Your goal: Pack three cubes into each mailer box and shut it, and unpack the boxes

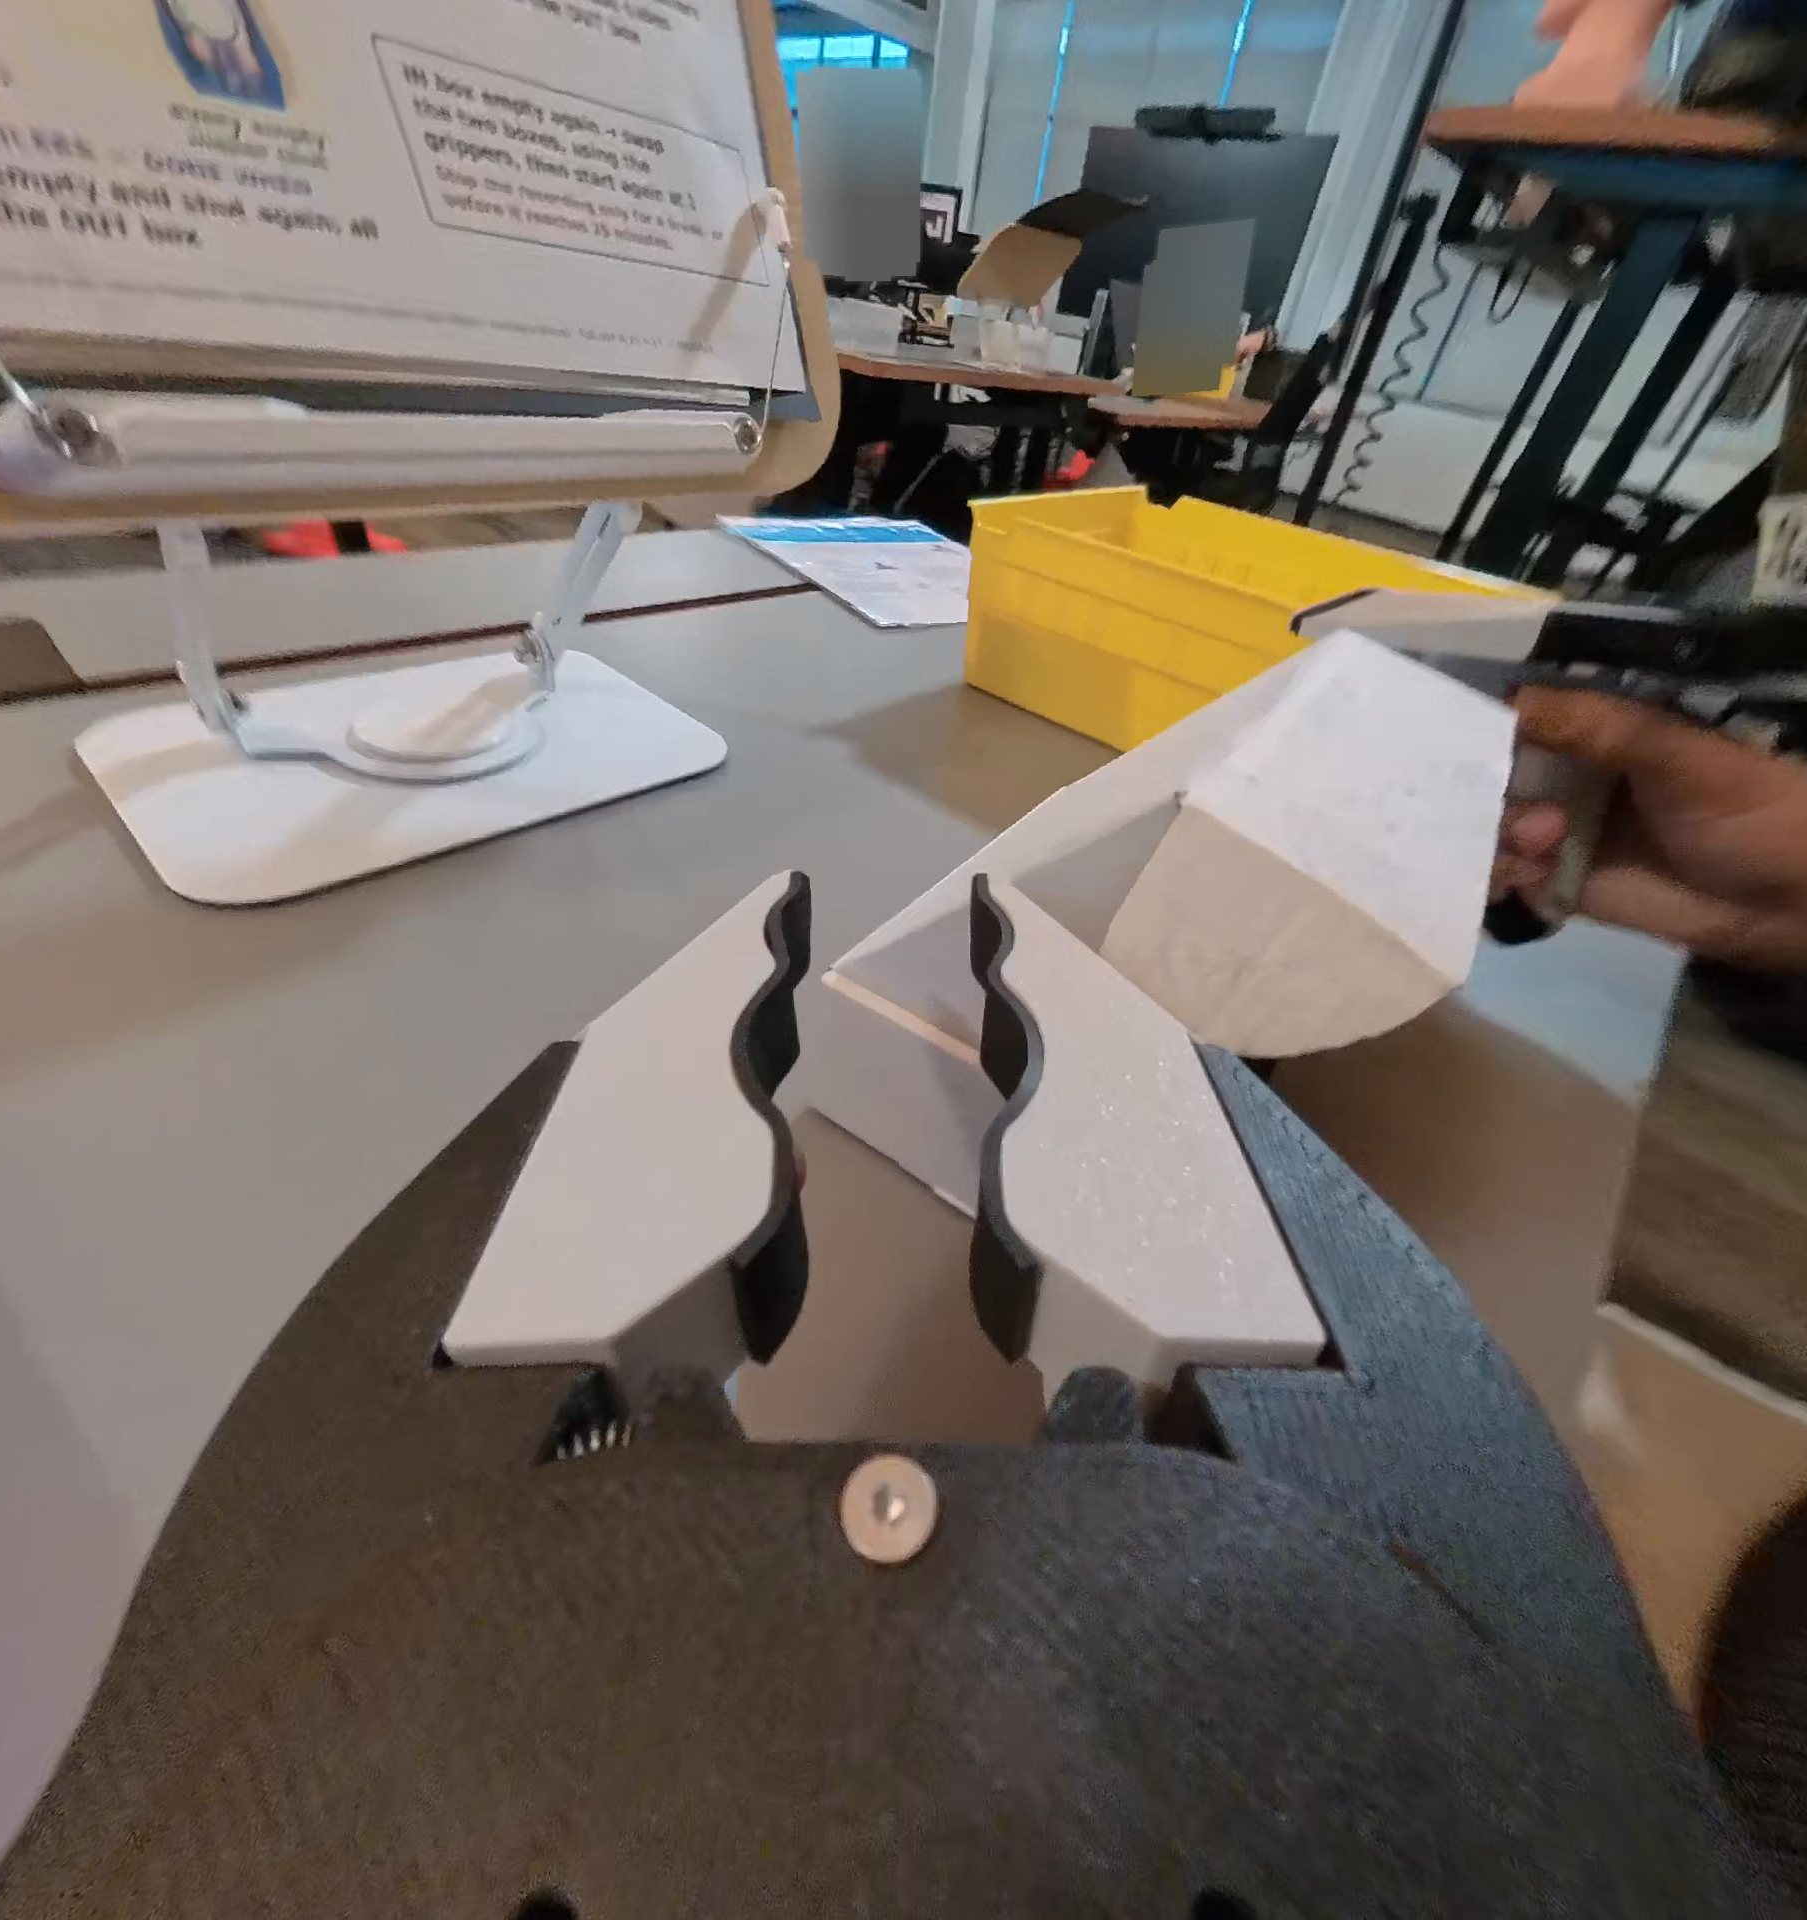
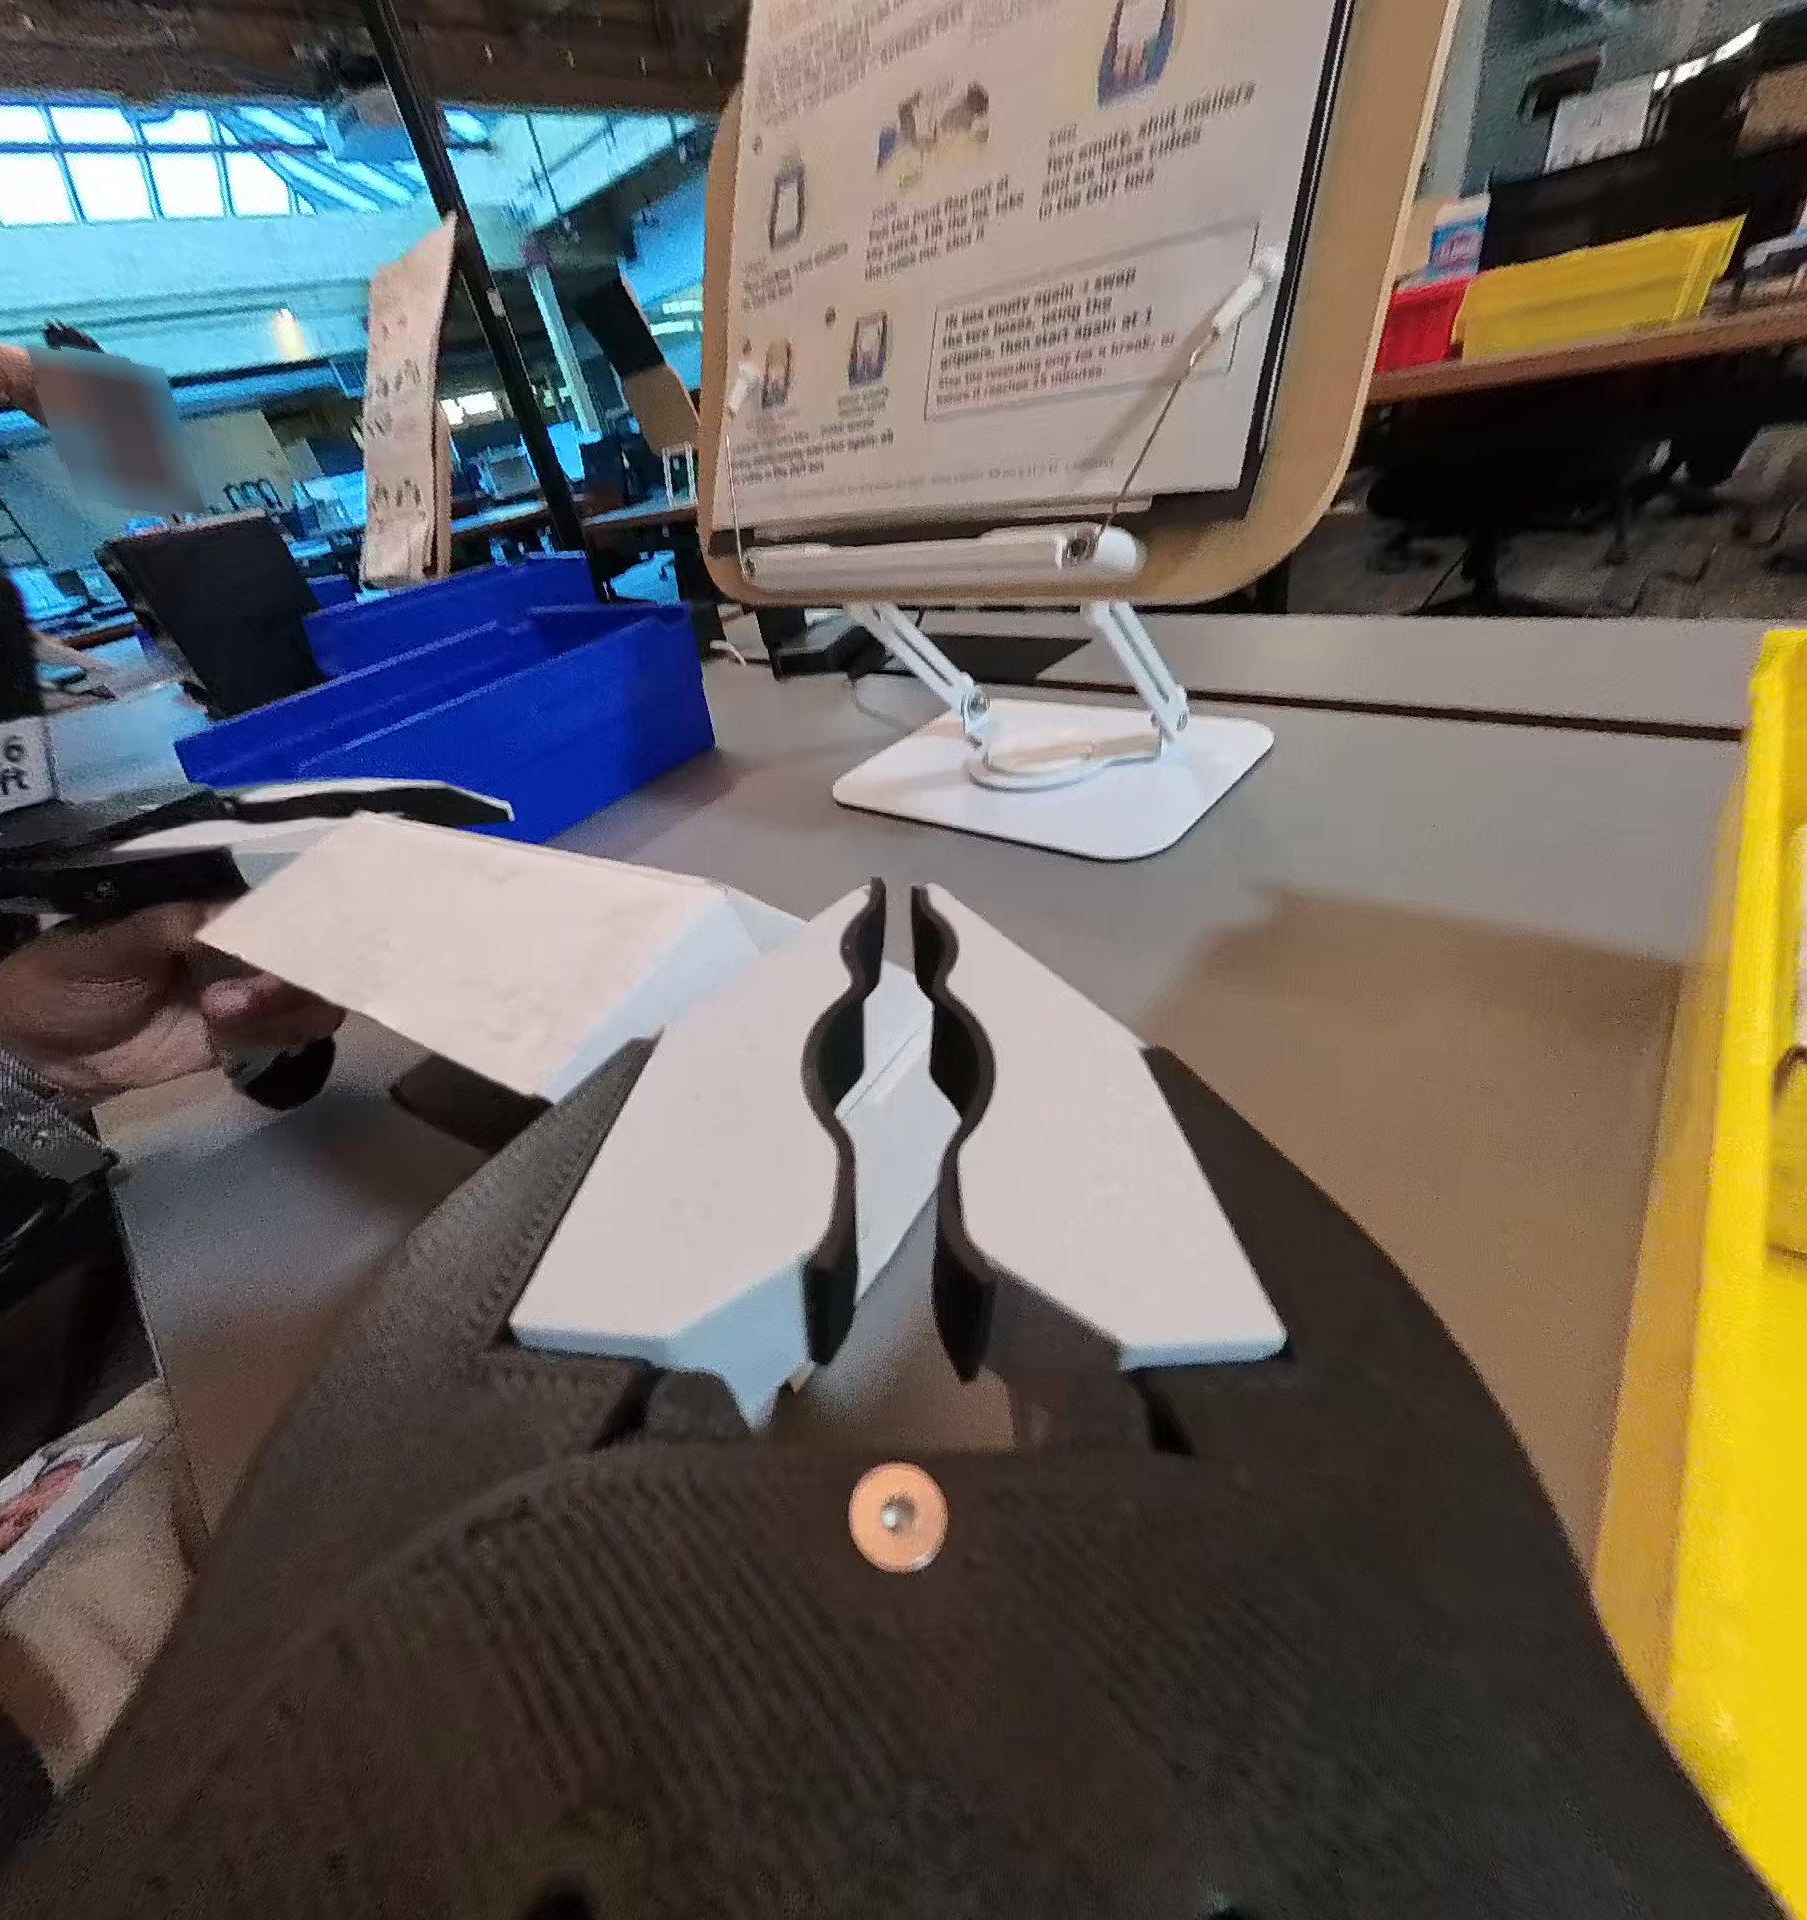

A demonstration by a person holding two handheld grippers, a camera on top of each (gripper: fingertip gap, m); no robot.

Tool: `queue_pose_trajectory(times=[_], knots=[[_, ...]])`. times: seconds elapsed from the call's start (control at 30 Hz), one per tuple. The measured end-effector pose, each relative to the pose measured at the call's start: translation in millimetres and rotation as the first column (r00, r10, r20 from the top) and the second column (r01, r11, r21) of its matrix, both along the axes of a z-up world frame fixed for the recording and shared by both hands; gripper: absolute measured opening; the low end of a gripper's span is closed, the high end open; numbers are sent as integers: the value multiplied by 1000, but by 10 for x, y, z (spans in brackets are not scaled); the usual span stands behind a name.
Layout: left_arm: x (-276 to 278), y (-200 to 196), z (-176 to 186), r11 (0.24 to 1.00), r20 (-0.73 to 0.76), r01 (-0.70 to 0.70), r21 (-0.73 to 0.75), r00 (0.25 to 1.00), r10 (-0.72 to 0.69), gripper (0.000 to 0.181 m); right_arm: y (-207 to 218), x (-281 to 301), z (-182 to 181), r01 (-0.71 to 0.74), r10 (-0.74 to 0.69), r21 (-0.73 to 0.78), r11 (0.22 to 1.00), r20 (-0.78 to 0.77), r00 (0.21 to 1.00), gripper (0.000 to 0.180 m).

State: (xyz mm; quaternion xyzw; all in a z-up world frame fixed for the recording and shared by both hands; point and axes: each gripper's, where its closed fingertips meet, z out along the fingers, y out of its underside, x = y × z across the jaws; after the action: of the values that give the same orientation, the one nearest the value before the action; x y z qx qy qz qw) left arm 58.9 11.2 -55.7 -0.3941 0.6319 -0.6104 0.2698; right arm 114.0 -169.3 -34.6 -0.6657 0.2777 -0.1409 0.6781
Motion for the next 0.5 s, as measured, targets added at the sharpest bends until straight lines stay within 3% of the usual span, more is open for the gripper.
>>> queue_pose_trajectory(times=[0.17, 0.23, 0.37, 0.5], knots=[[-114, 47, 305, 938, -27, 96, -332, 993, -111, 23, -9, -81, 195, -43, 38, 94, 995, 57, 998, 12], [-160, 61, 388, 912, -18, 111, -394, 992, -128, 22, 17, -110, 217, -65, 58, 115, 991, 57, 997, 22], [-197, -61, 295, 937, -47, 117, -328, 989, -140, 33, 86, -197, 255, -138, 132, 152, 979, 52, 990, 37], [-223, -244, 152, 947, -93, 164, -275, 976, -196, 47, 131, -276, 282, -217, 219, 215, 952, 12, 976, 40]])
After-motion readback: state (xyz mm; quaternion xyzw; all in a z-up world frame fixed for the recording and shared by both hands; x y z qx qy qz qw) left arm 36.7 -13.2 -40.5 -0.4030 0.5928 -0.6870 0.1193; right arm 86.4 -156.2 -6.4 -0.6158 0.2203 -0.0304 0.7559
